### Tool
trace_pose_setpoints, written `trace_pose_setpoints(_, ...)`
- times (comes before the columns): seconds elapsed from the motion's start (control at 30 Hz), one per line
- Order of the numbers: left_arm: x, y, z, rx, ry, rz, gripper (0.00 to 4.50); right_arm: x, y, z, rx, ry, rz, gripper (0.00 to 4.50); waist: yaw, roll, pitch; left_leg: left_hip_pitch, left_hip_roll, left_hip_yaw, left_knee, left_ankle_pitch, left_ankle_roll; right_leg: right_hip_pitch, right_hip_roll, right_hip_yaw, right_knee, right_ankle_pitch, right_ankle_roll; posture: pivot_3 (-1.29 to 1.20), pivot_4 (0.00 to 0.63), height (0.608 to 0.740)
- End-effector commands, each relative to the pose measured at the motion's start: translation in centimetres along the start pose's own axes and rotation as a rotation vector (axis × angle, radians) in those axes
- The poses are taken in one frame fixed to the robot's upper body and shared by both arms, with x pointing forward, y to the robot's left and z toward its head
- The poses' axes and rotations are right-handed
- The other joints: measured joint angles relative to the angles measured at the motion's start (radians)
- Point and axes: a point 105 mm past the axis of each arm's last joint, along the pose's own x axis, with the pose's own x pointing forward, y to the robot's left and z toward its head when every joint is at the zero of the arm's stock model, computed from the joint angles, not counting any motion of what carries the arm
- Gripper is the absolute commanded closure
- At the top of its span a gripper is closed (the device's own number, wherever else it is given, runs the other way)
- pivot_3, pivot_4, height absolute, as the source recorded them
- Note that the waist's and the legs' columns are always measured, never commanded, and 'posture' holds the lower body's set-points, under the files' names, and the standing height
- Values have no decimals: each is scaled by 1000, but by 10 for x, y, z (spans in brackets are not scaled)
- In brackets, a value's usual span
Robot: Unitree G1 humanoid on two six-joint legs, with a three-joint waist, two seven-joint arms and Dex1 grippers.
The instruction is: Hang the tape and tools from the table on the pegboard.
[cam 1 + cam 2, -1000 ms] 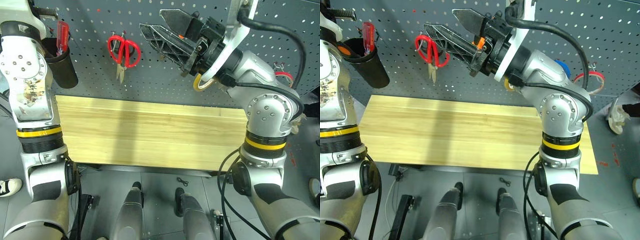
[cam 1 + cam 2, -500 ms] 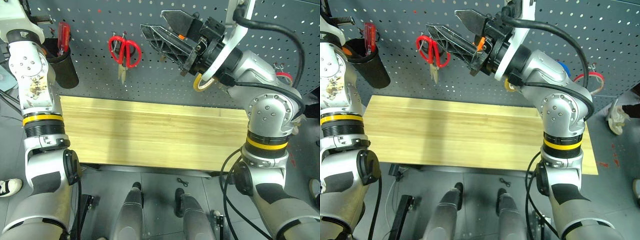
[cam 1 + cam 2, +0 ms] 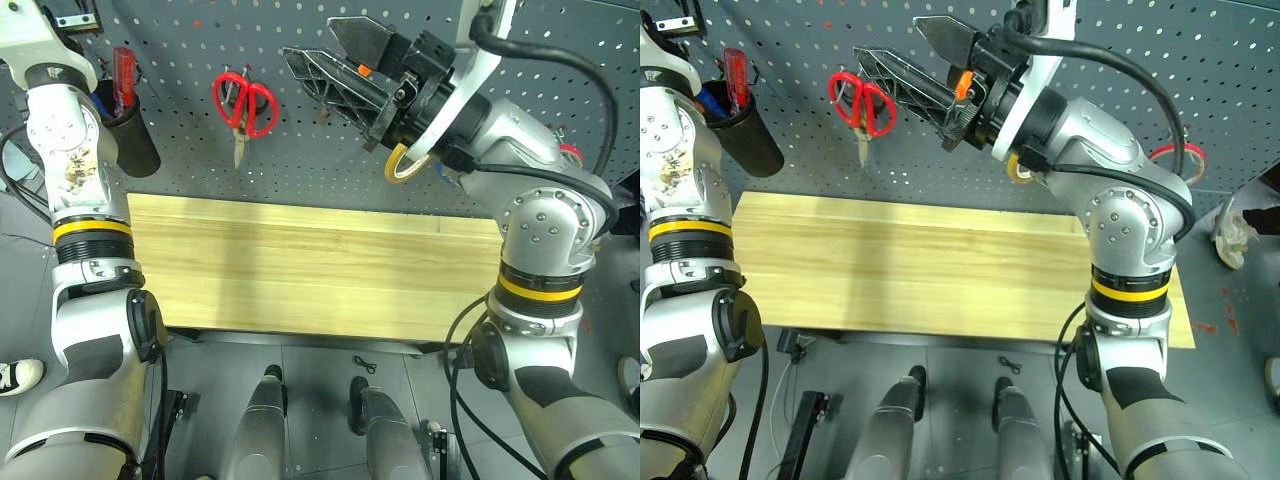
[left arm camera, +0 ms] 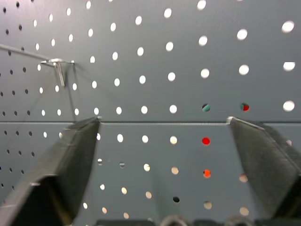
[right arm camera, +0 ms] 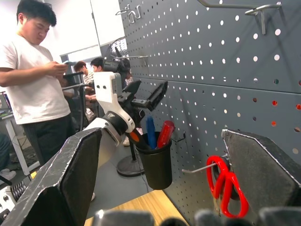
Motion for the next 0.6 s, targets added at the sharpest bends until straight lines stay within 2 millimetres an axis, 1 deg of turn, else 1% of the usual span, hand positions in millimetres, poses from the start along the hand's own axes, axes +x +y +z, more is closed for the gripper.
trace_pose_setpoints(0.03, 6, 4, 22, -14, -78, 8, 27, -2, 8, 13, -43, -34, 17, 0, 0, 0, 0, 0, 0, 0, 0, 0, 0, 0, 0, 0, 0, 0, 0, 164, 277, 740)
trace_pose_setpoints(0.13, 5, 4, 22, -19, -75, 2, 27, -1, 9, 13, -45, -34, 15, 0, -1, 0, 0, 0, 0, 0, 1, 0, 0, 0, 0, 0, 7, 0, 0, 166, 275, 740)
trace_pose_setpoints(0.2, 4, -1, 28, -31, -89, -35, 27, -1, 10, 13, -48, -32, 14, 0, -2, 0, 0, 0, 0, 0, 1, 0, 0, 0, 0, 0, 8, 0, 0, 165, 270, 740)
trace_pose_setpoints(0.27, 2, -12, 43, -50, -128, -120, 27, -1, 9, 12, -57, -26, 8, 0, -8, 0, 0, 0, 0, 0, 1, 0, 0, 0, 0, 0, 8, 0, 0, 163, 269, 740)
trace_pose_setpoints(0.37, -6, -35, 77, -110, -190, -284, 27, -3, 5, 9, -79, -2, -14, 0, -11, 0, 0, 0, 0, 0, 1, 0, 0, 0, 0, 0, 7, 0, 0, 165, 269, 740)
trace_pose_setpoints(0.4, -8, -41, 85, -134, -195, -332, 27, -3, 4, 8, -86, 7, -19, 0, -11, 0, 0, 0, 0, 0, 1, 0, 0, 0, 0, 0, 7, 0, 0, 172, 270, 740)
trace_pose_setpoints(0.47, -22, -66, 99, -205, -159, -503, 27, -21, -7, -1, -110, 59, -39, 0, -13, -1, -1, 0, 0, 0, 1, 0, 0, 0, 0, 0, 8, 0, 0, 181, 268, 740)
trace_pose_setpoints(0.53, -43, -91, 100, -263, -82, -685, 27, -36, -12, -9, -134, 107, -50, 0, -11, -3, -7, 0, 0, -1, 1, 0, 0, 2, 0, -1, 7, 0, 0, 189, 257, 740)
trace_pose_setpoints(0.6, -72, -113, 91, -305, 28, -848, 27, -45, -13, -15, -147, 139, -57, 0, -21, -2, -11, 0, -1, -1, 2, 0, 0, 2, -1, 0, 6, 0, 1, 189, 255, 740)
